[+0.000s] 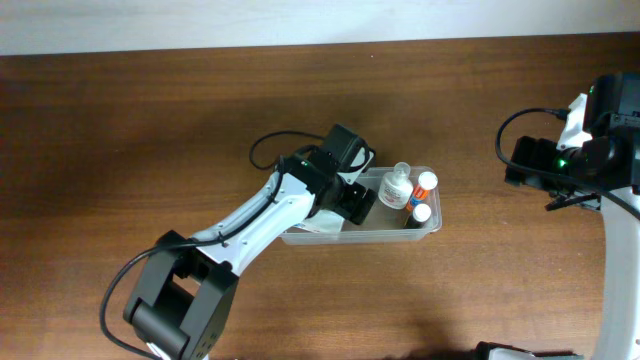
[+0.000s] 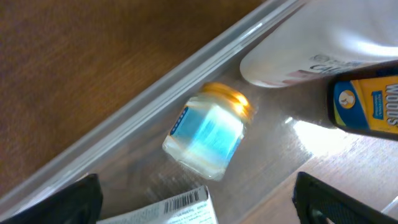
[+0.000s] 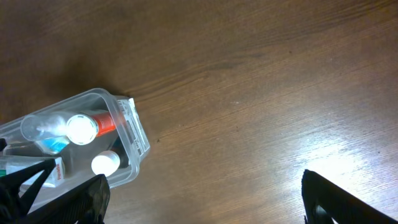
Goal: Pack container
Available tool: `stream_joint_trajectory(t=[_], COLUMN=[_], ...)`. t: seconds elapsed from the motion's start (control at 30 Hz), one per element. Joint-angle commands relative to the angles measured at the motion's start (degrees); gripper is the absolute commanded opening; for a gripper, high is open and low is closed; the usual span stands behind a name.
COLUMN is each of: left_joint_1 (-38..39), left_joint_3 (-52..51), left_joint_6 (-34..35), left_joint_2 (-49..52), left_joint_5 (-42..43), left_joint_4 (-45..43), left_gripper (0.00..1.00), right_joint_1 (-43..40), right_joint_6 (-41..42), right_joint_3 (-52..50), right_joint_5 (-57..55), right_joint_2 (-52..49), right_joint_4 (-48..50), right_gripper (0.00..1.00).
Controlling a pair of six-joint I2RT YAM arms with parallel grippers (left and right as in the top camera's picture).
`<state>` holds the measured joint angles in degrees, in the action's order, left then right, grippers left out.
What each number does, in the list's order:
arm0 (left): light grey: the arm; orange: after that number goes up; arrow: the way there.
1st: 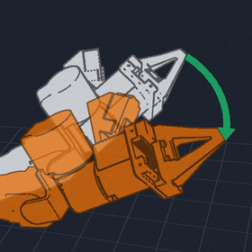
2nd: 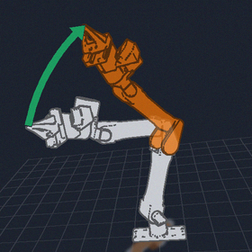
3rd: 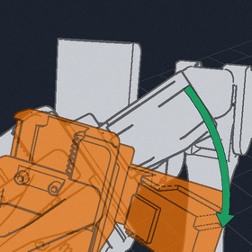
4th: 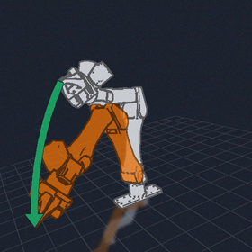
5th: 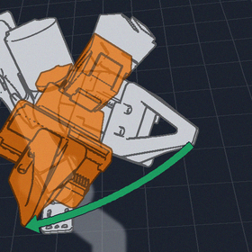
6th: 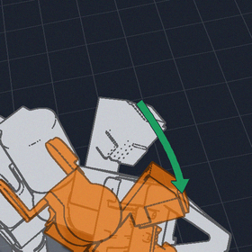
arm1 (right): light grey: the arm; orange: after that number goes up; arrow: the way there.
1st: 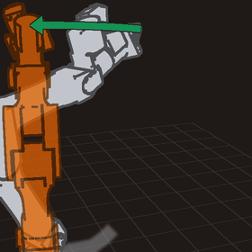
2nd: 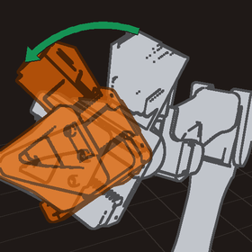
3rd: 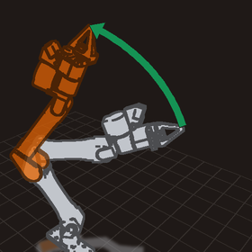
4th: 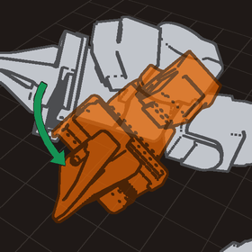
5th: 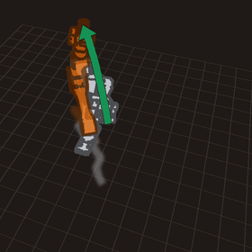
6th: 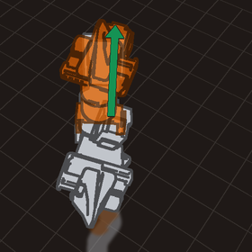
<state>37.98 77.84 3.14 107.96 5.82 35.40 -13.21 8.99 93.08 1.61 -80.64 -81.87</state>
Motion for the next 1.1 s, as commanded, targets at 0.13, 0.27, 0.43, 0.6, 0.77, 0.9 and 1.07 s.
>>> stream_joint_trajectory(t=[0.13, 0.27, 0.43, 0.6, 0.77, 0.9, 1.07], left_joint_1=[-3.8, -12.9, -24.7, -30.5, -29.8, -29.0, -29.0], left_joint_3=[0.3, 0.3, 0.3, 0.1, -6.5, -20.2, -33.6], left_joint_6=[0.8, 0.8, 0.7, 0.7, 0.3, 0.3, 0.3], left_joint_2=[-16.3, -22.7, -23.0, -27.5, -46.7, -67.4, -86.9], left_joint_5=[-12.6, -13.3, -12.9, -8.2, -8.2, -8.4, -8.6], left_joint_4=[4.0, 4.1, 7.3, 13.9, 13.1, 10.3, 10.1], left_gripper=[0.99, 0.99, 0.99, 0.99, 0.99, 0.99, 0.99], right_joint_1=[1.4, 8.0, 13.3, 14.0, 14.0, 14.0, 14.0], right_joint_6=[-4.8, -7.3, -7.3, -6.5, -5.4, -5.3, -5.1], right_joint_3=[-0.3, -0.3, -0.3, -0.3, -4.5, -18.8, -40.8], right_joint_5=[6.0, 5.2, 4.8, 2.4, -0.7, -4.9, -4.4], right_joint_2=[0.5, 0.2, -3.9, 0.1, 17.4, 36.0, 57.0], right_joint_4=[1.4, 5.4, 8.5, 7.3, 12.1, 18.5, 21.2], right_gripper=[0.9, 0.96, 0.98, 0.99, 0.99, 0.98, 0.98])
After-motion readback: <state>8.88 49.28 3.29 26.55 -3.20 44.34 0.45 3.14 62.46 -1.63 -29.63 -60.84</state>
